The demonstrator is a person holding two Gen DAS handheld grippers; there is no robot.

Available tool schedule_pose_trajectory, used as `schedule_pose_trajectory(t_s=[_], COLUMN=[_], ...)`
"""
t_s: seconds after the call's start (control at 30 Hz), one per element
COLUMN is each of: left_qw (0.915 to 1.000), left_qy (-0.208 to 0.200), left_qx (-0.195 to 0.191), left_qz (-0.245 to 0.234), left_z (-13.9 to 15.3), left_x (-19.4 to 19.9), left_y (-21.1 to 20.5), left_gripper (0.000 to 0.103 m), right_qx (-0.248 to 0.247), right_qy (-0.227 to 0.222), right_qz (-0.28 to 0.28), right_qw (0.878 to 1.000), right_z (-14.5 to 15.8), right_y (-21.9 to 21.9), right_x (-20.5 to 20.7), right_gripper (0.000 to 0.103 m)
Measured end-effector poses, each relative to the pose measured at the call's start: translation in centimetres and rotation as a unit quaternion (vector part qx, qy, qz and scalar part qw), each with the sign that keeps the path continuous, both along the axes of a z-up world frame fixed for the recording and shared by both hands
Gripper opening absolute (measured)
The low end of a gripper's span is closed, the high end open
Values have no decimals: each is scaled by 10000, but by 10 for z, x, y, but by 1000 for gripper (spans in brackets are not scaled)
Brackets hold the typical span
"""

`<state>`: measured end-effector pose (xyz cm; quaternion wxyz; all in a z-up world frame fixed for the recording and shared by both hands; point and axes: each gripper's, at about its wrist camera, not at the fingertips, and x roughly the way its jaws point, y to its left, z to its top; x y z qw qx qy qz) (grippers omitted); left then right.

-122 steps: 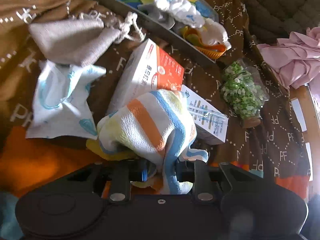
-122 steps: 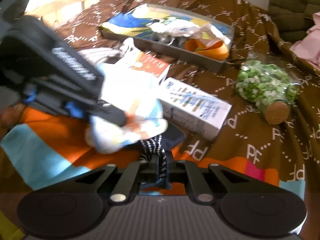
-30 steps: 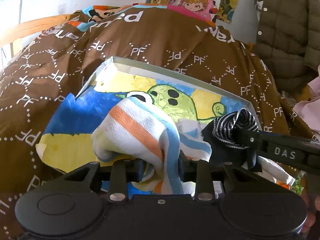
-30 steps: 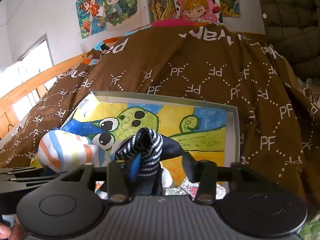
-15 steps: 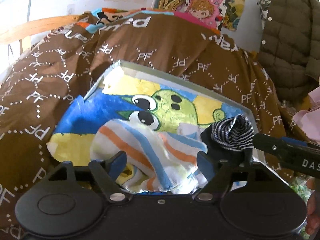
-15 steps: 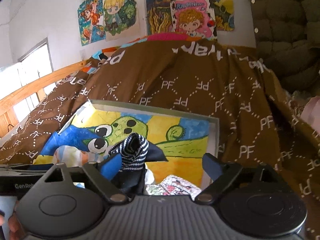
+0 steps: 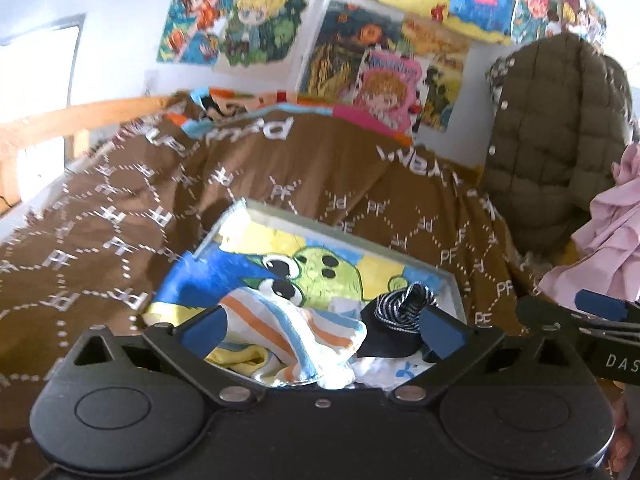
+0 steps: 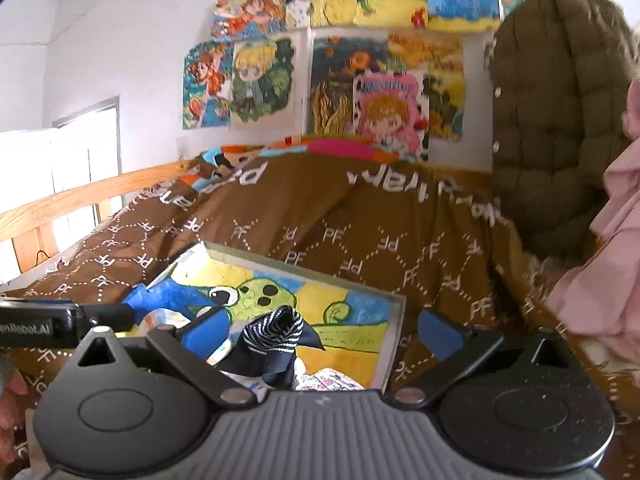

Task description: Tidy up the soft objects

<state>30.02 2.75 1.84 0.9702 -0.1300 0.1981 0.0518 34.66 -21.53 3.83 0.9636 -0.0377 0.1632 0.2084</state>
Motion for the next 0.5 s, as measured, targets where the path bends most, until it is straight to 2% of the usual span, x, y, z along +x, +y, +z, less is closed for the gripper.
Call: schedule_pose_trajectory(t_s=[0.2, 0.5], left_qw=[9993, 9976], left_qy=[-303, -589], left_qx=[186, 357], left_qz=[65, -62], left_z=[14, 18], left_x=[-47, -122], left_y=[-1, -9], left_gripper=[102, 102], right_qx=[166, 481], right_qy=[-187, 12], right_qz=[-112, -297], right_qw=[9996, 9984], right_z=[13, 8], right_y=[-9, -21], right_x=[-43, -106], right_gripper=[103, 103])
